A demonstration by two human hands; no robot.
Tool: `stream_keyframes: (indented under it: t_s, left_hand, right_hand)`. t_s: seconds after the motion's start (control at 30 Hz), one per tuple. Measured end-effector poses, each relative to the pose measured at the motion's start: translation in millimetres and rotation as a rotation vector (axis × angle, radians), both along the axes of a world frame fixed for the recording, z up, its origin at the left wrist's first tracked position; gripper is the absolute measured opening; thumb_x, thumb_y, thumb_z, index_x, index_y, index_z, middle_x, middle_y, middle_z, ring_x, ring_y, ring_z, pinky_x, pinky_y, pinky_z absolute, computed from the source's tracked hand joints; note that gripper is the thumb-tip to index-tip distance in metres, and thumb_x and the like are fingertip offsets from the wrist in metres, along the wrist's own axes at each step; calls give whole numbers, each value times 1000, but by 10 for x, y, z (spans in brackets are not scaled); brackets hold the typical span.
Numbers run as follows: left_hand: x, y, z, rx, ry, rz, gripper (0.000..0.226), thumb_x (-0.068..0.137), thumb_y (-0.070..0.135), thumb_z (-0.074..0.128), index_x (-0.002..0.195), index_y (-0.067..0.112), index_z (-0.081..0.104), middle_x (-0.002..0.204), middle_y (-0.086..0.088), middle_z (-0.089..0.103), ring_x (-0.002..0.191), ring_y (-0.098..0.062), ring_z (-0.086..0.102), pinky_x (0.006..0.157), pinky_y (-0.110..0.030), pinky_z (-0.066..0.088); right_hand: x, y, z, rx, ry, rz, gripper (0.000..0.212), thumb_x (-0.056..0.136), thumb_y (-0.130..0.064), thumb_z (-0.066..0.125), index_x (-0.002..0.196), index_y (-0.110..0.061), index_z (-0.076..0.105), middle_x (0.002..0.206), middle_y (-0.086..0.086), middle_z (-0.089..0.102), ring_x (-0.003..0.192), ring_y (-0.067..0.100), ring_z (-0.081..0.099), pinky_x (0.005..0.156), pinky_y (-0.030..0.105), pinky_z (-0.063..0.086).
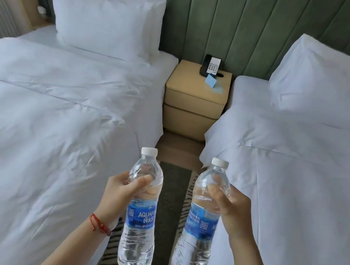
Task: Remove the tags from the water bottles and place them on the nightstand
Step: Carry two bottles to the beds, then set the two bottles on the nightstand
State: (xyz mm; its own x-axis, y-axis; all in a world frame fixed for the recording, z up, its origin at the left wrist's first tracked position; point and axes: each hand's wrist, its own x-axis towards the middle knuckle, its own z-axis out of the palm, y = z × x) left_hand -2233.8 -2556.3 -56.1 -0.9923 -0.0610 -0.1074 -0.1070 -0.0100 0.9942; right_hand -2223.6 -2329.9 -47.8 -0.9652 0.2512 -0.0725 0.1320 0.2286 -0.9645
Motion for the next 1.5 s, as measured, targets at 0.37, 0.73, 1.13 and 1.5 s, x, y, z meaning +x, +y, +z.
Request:
stream_keyframes:
  t_s: [0.37, 0.73, 1.13, 1.5]
  left_hand:
    - [-2331, 162, 112, 47, 64, -146, 47, 52, 52, 66, 83, 17, 68, 75, 2, 74, 70, -16, 70, 55, -15, 52]
    - [-4247, 326, -13, -17, 8, -132, 30, 69, 37, 73, 83, 11, 67, 72, -2, 72, 67, -18, 70, 54, -16, 51]
    - [-6309, 1154, 62, 38, -1, -43, 39, 56, 40, 71, 79, 9, 68, 65, -3, 71, 61, -15, 68, 52, -18, 51]
    - [-7889, 1272, -112, 33, 3, -24, 51, 52, 44, 70, 85, 5, 68, 68, -2, 72, 64, -15, 69, 55, -19, 52]
  right_hand:
    - [-2085, 74, 7, 45, 5, -115, 13, 82, -34, 63, 70, -30, 59, 60, -25, 65, 68, -16, 59, 46, 2, 42]
    - [-3825, 340, -28, -7, -17, -119, 15, 76, -38, 67, 67, -28, 60, 62, -28, 65, 66, -12, 61, 47, 3, 42]
    - [-6167, 1127, 59, -19, 14, -64, 21, 58, -49, 64, 59, -29, 65, 60, -21, 67, 60, -9, 61, 46, 4, 41]
    - [-7773, 1222, -116, -21, -28, -6, 26, 54, -57, 61, 64, -33, 66, 65, -21, 67, 64, -9, 61, 48, 4, 42]
